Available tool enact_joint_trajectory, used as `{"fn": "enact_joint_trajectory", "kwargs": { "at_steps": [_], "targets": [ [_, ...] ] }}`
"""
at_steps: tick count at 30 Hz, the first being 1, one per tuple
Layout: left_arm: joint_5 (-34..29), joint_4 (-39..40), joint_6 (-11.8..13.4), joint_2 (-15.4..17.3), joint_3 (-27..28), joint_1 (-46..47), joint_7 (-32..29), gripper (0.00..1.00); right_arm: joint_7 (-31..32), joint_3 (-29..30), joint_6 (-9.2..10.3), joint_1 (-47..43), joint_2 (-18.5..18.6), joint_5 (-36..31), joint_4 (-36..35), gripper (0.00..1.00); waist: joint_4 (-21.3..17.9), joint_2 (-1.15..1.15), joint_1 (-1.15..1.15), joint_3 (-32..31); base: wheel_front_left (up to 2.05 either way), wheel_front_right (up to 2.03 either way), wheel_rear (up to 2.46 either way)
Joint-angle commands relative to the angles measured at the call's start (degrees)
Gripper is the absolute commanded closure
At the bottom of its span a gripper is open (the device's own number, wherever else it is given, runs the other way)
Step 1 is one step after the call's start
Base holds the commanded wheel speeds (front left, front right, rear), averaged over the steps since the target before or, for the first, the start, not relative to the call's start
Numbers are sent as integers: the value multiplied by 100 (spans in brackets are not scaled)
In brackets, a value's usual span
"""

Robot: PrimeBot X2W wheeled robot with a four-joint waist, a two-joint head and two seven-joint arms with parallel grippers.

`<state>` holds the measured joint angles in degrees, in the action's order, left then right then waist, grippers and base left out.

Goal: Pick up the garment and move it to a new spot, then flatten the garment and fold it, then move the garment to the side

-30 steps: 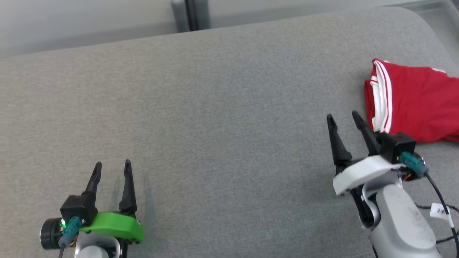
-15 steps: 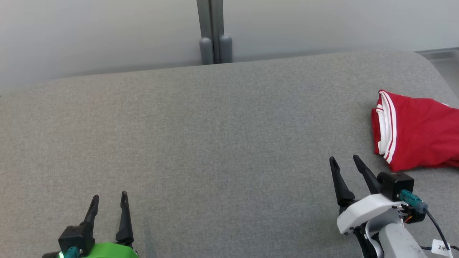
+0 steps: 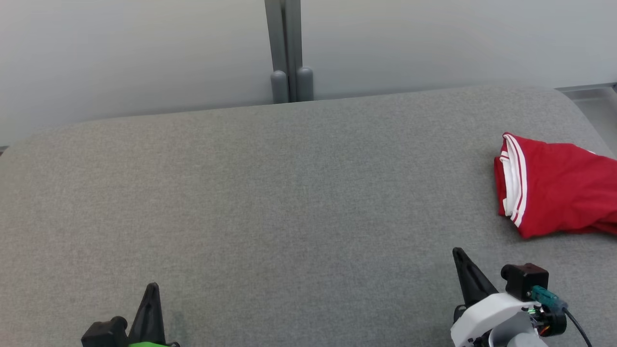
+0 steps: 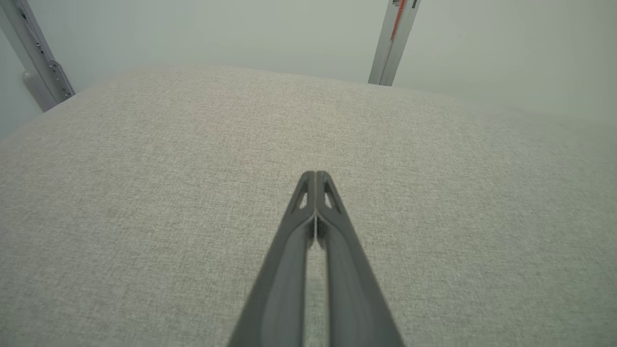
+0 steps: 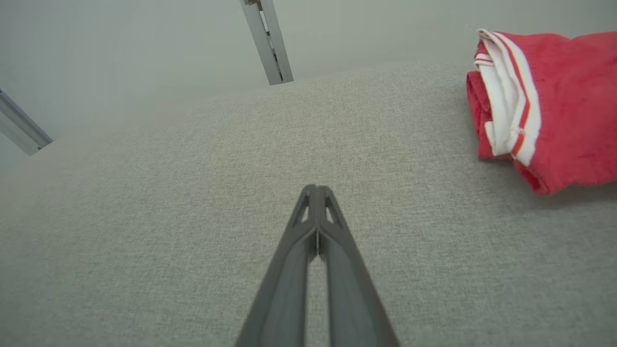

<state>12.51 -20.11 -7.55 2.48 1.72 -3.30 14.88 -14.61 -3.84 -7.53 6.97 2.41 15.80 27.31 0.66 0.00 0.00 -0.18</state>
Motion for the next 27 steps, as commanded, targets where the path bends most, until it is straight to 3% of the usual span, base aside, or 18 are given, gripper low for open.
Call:
{"fn": "enact_joint_trajectory", "kwargs": {
  "at_steps": [1, 27],
  "targets": [
    [210, 50, 0, 12, 32, 52, -60, 100, 52, 48, 0, 73, 9, 214, -74, 100, -1, 0, 0, 1, 0, 0, 0],
    [2729, 255, 3, 26, 172, 358, -726, 100, 711, 362, 2, 20, 25, 2626, -508, 100, -15, 0, 0, 8, 0, 0, 0]
  ]
}}
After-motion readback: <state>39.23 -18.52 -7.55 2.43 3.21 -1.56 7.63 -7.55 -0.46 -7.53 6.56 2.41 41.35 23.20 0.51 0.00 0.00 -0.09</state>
